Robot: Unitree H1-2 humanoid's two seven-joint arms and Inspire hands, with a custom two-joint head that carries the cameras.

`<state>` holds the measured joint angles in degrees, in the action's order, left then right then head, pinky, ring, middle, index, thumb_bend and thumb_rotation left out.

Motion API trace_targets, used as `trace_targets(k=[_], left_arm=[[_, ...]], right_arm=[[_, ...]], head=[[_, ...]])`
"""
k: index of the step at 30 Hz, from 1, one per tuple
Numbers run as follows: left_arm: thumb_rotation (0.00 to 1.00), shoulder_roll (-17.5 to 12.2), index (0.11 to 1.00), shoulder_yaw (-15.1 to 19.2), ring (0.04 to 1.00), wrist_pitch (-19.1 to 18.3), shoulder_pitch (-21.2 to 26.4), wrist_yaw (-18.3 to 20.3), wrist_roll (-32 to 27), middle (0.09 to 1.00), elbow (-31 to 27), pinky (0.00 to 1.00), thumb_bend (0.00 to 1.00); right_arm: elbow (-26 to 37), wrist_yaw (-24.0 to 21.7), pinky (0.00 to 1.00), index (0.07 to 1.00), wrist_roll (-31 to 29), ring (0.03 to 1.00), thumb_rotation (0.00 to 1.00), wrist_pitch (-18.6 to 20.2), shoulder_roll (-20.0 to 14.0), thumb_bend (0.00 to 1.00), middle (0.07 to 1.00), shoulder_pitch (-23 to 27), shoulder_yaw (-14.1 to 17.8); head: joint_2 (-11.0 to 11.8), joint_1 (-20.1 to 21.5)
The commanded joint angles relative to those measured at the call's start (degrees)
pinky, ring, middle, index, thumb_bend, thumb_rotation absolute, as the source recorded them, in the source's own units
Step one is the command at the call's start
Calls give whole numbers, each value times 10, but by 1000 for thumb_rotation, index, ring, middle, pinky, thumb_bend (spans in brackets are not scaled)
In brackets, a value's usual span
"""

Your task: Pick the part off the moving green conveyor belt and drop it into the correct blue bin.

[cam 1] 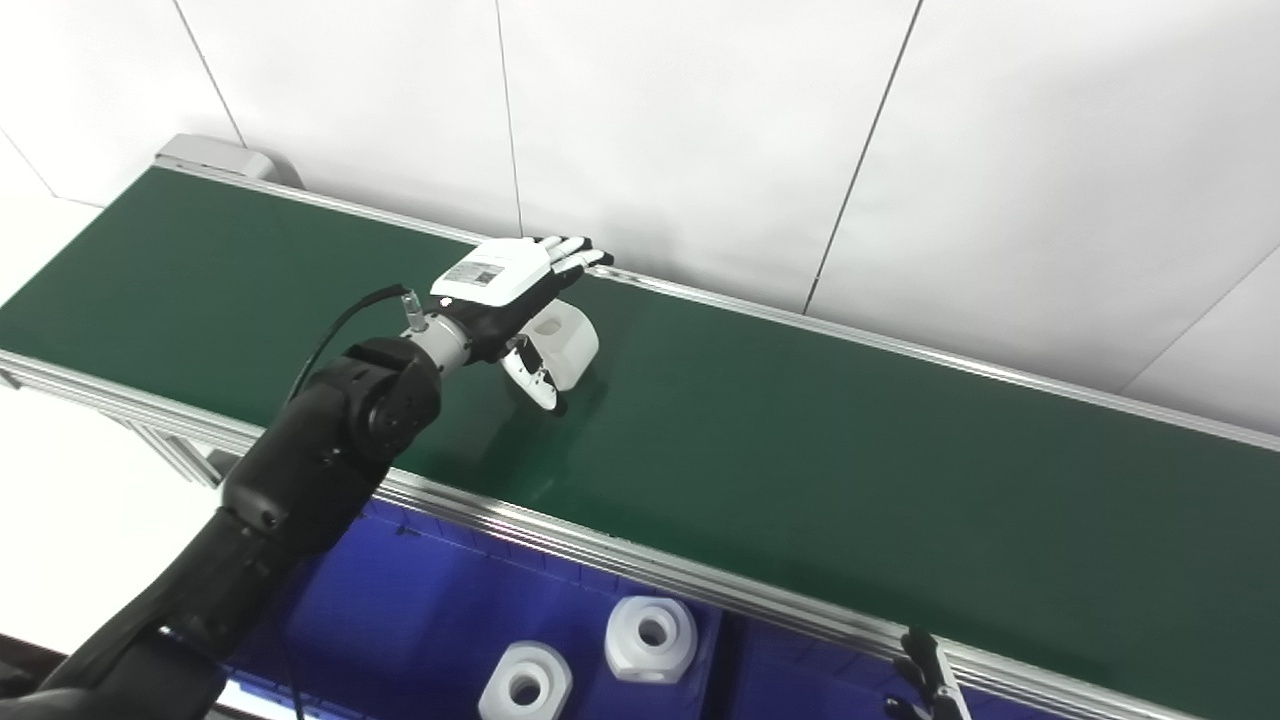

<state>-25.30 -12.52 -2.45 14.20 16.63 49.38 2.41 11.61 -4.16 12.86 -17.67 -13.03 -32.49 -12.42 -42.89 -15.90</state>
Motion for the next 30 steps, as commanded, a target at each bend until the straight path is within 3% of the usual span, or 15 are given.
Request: trace_targets(k=[1, 4, 7, 10, 12, 13, 15, 17, 23, 30], left_arm=[[160, -14, 940, -1, 1000, -3, 31, -23, 14, 1000, 3, 1000, 904], [73, -11, 912, -10, 1000, 3, 38, -42, 23, 1000, 34, 1000, 864], [14, -3, 879, -17, 987, 32, 46, -94, 14, 978, 84, 1000, 833], [1, 9, 777, -13, 835, 75, 49, -146, -20, 858, 125, 801, 753], [0, 21, 694, -9, 671, 96, 53, -164, -51, 719, 154, 600, 631], [0, 26, 679, -7, 637, 110, 55, -172, -66, 691, 168, 563, 607], [0, 38, 535, -10, 558, 120, 57, -185, -77, 537, 187, 484, 533], [0, 48, 527, -17, 446, 112, 59, -188, -77, 519, 196, 424, 506], [0, 75, 502, -20, 426, 173, 61, -208, -131, 513, 245, 427, 498], [0, 93, 487, -3, 456, 200, 46, -209, -197, 515, 244, 496, 499]], right_arm=[[4, 4, 817, 1000, 4, 930, 412, -37, -1, 967, 944, 4, 5], [-2, 7, 812, 1000, 6, 925, 428, -46, -1, 968, 938, 6, 6], [-6, 7, 817, 1000, 7, 932, 432, -48, 0, 968, 941, 7, 8], [-6, 8, 814, 1000, 9, 926, 441, -47, 1, 971, 944, 7, 10], [-6, 8, 813, 1000, 8, 925, 435, -50, 0, 961, 945, 7, 11], [-6, 9, 812, 1000, 9, 925, 434, -51, 0, 959, 945, 6, 12], [-4, 8, 811, 1000, 6, 924, 430, -49, 0, 954, 945, 5, 13], [-2, 7, 807, 1000, 5, 925, 428, -47, 1, 950, 945, 4, 13], [0, 12, 789, 1000, 1, 913, 410, -53, 7, 949, 934, -1, 17], [0, 11, 787, 997, -4, 908, 402, -53, 8, 946, 937, -1, 19]], head=[[2, -3], [4, -5], [4, -4], [3, -3], [2, -3], [2, -3], [1, -3], [0, 0], [-5, 2], [-7, 6]])
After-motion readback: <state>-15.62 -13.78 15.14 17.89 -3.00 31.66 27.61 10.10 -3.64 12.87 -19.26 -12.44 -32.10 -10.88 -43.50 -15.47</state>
